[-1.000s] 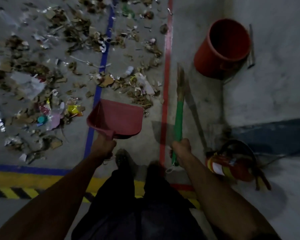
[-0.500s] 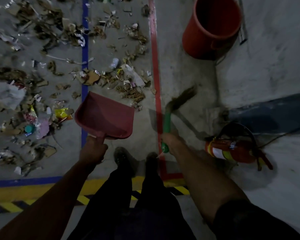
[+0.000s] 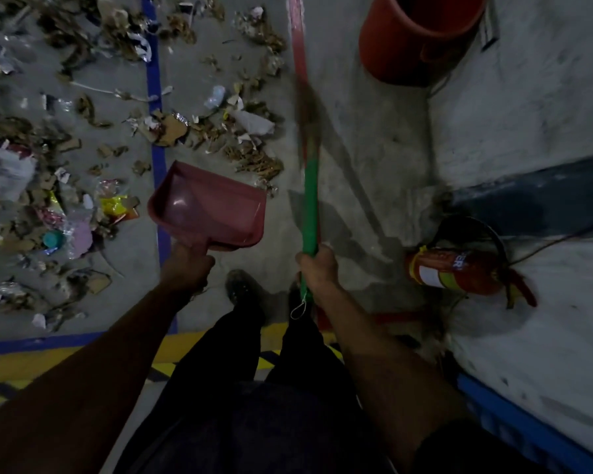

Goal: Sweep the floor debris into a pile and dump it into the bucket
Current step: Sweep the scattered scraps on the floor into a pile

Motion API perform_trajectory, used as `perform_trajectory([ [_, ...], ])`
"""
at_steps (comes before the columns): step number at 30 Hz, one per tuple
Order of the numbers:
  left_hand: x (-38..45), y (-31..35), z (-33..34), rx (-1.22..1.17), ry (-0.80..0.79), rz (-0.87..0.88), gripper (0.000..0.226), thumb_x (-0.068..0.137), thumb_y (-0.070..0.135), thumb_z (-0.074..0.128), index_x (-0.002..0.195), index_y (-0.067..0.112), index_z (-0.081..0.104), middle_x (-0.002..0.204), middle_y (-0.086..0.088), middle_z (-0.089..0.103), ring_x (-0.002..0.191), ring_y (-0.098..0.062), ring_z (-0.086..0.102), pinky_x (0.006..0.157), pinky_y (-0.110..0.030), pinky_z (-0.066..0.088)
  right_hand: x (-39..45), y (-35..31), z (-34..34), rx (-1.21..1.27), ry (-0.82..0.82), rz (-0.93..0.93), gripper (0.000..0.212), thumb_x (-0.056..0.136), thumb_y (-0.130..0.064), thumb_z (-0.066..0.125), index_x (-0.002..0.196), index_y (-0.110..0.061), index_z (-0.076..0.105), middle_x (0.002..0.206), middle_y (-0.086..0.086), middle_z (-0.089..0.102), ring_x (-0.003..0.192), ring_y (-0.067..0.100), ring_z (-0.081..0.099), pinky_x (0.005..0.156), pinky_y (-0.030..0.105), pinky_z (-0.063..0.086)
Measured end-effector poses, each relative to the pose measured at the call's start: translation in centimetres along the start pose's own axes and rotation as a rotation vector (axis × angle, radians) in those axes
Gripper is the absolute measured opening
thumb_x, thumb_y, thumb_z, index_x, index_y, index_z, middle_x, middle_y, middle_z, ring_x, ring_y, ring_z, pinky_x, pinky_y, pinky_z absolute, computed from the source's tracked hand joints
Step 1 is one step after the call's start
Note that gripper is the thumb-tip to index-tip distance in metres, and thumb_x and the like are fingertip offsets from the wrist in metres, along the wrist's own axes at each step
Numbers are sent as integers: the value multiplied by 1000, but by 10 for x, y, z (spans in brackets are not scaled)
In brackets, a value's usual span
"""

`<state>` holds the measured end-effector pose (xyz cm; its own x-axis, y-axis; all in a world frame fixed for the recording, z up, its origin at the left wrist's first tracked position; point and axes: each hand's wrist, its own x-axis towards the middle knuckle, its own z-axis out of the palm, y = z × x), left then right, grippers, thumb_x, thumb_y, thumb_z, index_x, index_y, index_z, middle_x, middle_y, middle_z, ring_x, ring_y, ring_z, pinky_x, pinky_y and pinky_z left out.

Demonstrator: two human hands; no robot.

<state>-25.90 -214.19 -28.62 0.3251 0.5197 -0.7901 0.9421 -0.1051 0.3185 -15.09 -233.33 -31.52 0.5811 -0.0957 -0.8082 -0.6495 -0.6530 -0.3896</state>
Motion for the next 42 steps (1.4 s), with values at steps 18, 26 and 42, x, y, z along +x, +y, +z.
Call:
perform_trajectory([
  [18, 4, 11, 7, -13, -22, -19, 58, 83, 15, 58, 137, 12, 36, 106, -18, 61, 75, -33, 65, 69, -41, 57, 5, 59, -24, 123, 42, 357, 18, 84, -4, 60, 97, 7, 57, 81, 15, 60, 72, 28, 59, 72, 39, 55],
  [26, 17, -6, 2, 65, 11, -22, 47, 85, 10, 58, 131, 2, 47, 114, -20, 58, 60, -25, 58, 43, -24, 37, 22, 4, 47, -23, -183, 151, 45, 74, -14, 57, 117, -4, 52, 104, 18, 66, 88, 34, 69, 68, 42, 59],
  [42, 26, -8, -22, 40, 53, -28, 56, 83, 13, 57, 136, 5, 41, 111, -19, 61, 70, -28, 60, 53, -25, 41, -19, 4, 26, -26, -17, 143, 23, 85, -11, 61, 107, -7, 55, 76, 9, 62, 62, 26, 59, 56, 32, 49],
])
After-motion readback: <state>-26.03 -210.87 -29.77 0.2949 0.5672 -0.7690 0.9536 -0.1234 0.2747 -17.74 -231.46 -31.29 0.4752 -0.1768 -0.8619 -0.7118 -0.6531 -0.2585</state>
